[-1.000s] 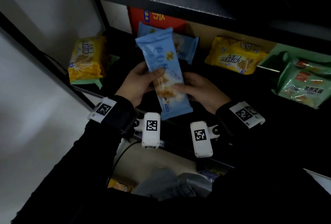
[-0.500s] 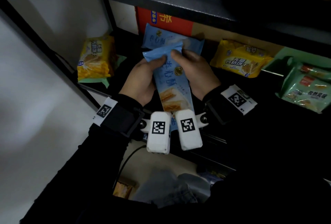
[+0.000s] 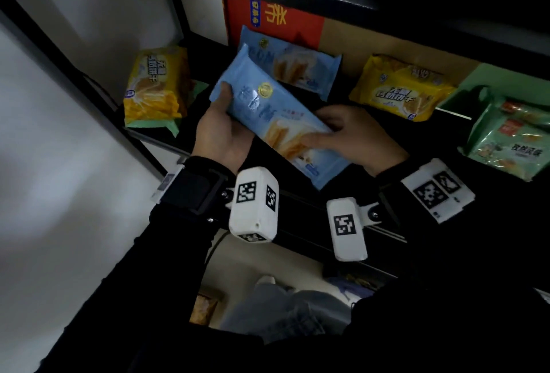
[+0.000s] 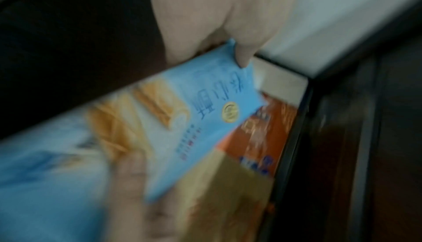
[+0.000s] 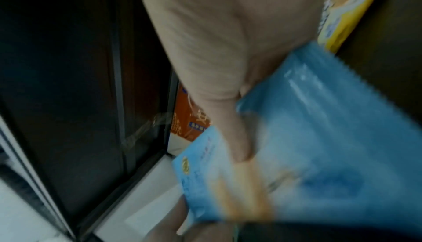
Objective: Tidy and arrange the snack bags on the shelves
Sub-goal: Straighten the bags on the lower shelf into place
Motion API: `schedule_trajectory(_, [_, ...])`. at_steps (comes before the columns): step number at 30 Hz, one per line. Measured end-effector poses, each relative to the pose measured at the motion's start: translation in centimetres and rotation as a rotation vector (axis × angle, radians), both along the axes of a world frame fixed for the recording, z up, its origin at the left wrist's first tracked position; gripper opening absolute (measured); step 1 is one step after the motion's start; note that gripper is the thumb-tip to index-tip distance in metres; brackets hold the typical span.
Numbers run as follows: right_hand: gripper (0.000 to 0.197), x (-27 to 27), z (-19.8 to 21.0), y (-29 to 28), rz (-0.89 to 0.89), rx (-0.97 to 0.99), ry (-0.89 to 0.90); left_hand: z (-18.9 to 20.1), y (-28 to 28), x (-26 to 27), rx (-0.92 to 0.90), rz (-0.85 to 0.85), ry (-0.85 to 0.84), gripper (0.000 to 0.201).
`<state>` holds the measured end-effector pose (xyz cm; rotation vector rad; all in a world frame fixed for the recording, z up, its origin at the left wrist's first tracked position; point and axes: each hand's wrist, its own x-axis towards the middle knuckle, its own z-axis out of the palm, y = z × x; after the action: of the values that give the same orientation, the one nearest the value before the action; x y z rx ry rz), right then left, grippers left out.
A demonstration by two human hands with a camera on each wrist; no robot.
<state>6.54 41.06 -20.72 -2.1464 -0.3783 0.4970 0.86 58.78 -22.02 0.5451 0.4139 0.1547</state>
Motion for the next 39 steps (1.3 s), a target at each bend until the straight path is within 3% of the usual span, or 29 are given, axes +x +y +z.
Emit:
schedule_trajectory(2, [0.031,0.1,-0.1,-0.8,-0.083,-0.071,-0.199,-0.4,-0.5,0.1,0.028,-0.050,0.061,0.051])
schedule_trajectory(5, [0.024,-0.2,0.0,-1.0,-0.059,-0.250,-0.505,-0.7,-1.8,0.4,0.117,-0.138,0.095,0.049])
schedule_trajectory(10, [0.046,-0.5,-0.6,-2.5,0.011,-0.328,-0.638,-1.5,-1.4,0.6,0.014,-0.100,0.009,0.033])
schedule_trajectory(13, [0.054,-0.9,-1.5,-3.7,-0.152,-0.037,-0.487,-1.6,-0.8,0.3,-0.038,-0.098,-0.127,0.021])
schedule_trajectory(18, [0.040,-1.5,-2.3,-4.7,-0.464,0.878,0.448,-1.5,-0.9,0.3,0.008,-0.102,-0.188,0.033])
schedule_trajectory(19, [0.034,-1.5,-2.3,-5.0,-0.484,1.009,0.555,-1.5,-1.2,0.3,0.017,-0.114,-0.193,0.036])
schedule_trajectory(20, [0.029,-1.4,-2.4,-5.2,-0.488,1.078,0.586,-1.7,-1.4,0.3,0.024,-0.119,-0.195,0.039])
schedule_trajectory(22, [0.023,-1.2,-2.5,-5.3,-0.450,1.066,0.470,-2.1,-1.4,0.3,0.079,-0.125,-0.187,0.041])
schedule_trajectory(24, [0.027,-1.1,-2.6,-5.3,-0.463,1.042,0.320,-2.3,-1.2,0.3,0.269,-0.159,-0.169,0.036])
schedule_trajectory(26, [0.027,-1.2,-2.7,-5.8,-0.517,1.096,0.278,-2.5,-0.8,0.1,0.499,-0.216,-0.089,0.033])
schedule_trajectory(28, [0.029,-1.3,-2.6,-6.5,-0.579,1.102,0.278,-2.6,-0.6,-0.2,0.604,-0.222,-0.035,0.032])
schedule_trajectory(32, [0.030,-2.0,-2.9,-6.9,-0.639,1.095,0.321,-2.7,-0.9,-0.1,0.621,-0.153,-0.058,0.030])
schedule_trajectory(36, [0.024,-2.3,-2.9,-7.8,-0.657,1.176,0.495,-2.5,-1.4,0.0,0.714,-0.127,-0.135,0.024])
schedule_trajectory(39, [0.016,-2.4,-3.5,-8.4,-0.730,1.081,0.406,-2.8,-1.4,0.1,0.567,-0.175,-0.183,0.034])
